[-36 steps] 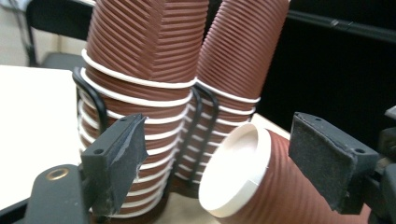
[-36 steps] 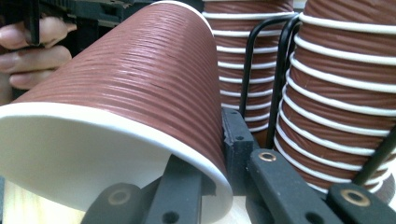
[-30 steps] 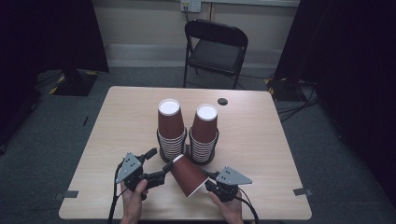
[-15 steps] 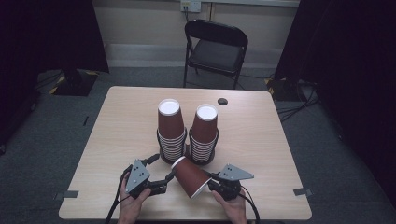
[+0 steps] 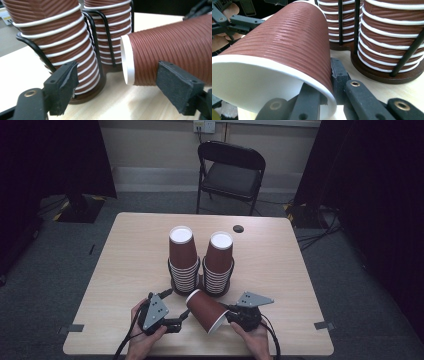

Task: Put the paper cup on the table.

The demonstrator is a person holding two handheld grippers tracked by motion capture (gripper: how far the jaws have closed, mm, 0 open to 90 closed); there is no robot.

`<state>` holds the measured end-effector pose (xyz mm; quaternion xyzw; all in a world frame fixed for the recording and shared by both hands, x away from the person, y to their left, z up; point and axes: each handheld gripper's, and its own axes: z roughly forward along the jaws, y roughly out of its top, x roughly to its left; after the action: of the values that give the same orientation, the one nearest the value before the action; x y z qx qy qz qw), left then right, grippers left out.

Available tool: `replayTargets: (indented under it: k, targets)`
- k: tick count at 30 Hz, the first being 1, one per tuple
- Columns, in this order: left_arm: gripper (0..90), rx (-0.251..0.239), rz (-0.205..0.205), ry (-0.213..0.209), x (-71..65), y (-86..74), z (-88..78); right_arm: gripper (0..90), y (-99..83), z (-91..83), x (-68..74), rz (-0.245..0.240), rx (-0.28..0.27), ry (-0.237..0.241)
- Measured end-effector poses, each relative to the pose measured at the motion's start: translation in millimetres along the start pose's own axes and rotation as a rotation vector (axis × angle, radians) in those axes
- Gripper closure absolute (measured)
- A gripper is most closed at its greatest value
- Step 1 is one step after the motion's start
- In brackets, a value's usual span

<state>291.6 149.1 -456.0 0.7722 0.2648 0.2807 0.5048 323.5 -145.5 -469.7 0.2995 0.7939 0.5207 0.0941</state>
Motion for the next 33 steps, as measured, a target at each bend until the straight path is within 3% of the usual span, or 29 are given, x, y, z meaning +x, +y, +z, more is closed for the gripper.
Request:
replayTargets:
  k: [5,17,24,25,30,33]
  targets:
    - [17.2,-0.001,0.045,-0.035,-5.1,-0.8,0.6,85.6,4.9,0.6,-3.2,-0.001,0.03,0.026]
    - [17.1,-0.008,0.238,-0.067,-24.3,-0.5,4.2,85.6,20.7,1.6,-10.2,-0.002,0.139,0.062]
    - [15.7,0.014,0.275,-0.049,-30.9,-0.4,5.9,85.6,27.0,4.7,-11.8,-0.001,0.192,0.089]
    - [15.6,0.018,0.302,-0.042,-31.8,0.2,5.8,85.6,27.6,4.8,-12.2,0.003,0.194,0.093]
    - [15.2,0.047,0.364,-0.037,-36.0,1.7,7.8,85.6,32.1,6.9,-12.6,-0.003,0.224,0.094]
    - [15.1,0.053,0.376,-0.036,-39.6,0.5,10.8,85.6,34.7,7.4,-12.9,-0.004,0.234,0.101]
